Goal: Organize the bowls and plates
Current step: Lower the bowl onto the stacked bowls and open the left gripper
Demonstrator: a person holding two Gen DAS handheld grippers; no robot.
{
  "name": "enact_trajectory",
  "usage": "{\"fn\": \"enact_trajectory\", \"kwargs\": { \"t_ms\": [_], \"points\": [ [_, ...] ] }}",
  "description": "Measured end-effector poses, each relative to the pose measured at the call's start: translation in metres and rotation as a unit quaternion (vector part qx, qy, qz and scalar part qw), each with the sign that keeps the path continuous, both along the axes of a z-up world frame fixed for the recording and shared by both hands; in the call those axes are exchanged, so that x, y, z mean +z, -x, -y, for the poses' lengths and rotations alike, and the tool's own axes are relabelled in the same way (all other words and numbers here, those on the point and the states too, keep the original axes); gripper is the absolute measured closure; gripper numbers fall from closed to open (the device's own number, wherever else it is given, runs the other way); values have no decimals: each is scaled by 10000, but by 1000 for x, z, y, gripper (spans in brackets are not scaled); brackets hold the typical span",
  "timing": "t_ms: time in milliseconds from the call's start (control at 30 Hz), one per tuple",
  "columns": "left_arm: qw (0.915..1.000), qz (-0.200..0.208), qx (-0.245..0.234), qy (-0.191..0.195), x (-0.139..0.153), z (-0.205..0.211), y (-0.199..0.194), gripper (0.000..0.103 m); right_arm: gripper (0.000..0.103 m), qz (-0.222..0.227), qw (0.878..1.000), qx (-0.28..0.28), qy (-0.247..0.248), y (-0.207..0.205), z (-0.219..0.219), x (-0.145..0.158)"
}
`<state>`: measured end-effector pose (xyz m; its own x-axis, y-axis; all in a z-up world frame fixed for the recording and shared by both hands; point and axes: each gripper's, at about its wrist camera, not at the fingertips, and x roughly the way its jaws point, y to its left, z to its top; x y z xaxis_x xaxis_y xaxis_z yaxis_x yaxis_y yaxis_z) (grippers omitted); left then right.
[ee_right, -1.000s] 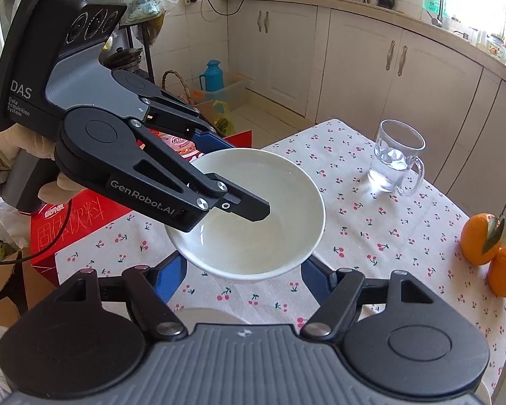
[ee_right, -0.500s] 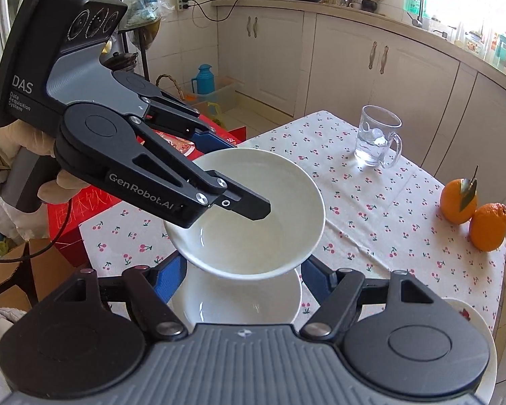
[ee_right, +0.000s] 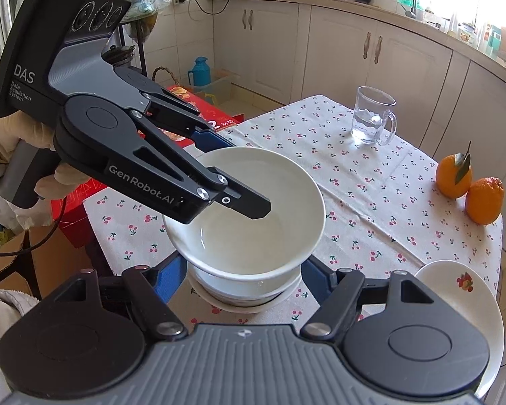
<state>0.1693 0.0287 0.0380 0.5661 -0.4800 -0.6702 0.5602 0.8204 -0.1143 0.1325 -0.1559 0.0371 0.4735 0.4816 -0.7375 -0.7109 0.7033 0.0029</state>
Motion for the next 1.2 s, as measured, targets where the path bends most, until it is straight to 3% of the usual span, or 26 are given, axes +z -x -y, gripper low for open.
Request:
{"fn": "enact_trajectory", "kwargs": {
  "t_ms": [1067, 1100, 1133, 1167, 1200],
  "points": [
    [9997, -211, -6, 116, -22, -6, -8, 53, 24, -109, 9998, -9, 172, -1, -4, -16],
    [9998, -165, -5, 101, -21, -6, -8, 51, 24, -105, 9998, -7, 173, -1, -5, -17],
    [9999, -111, 6, 79, -19, -6, -6, 43, 22, -104, 9998, -3, 174, -1, -5, -17],
    [10000, -39, 16, 61, -18, -7, -5, 28, 19, -77, 9998, -13, 181, -1, -5, -17],
    [10000, 36, 28, 45, -16, -7, -3, 21, 10, -29, 9998, -25, 192, 0, -5, -16]
  ]
}}
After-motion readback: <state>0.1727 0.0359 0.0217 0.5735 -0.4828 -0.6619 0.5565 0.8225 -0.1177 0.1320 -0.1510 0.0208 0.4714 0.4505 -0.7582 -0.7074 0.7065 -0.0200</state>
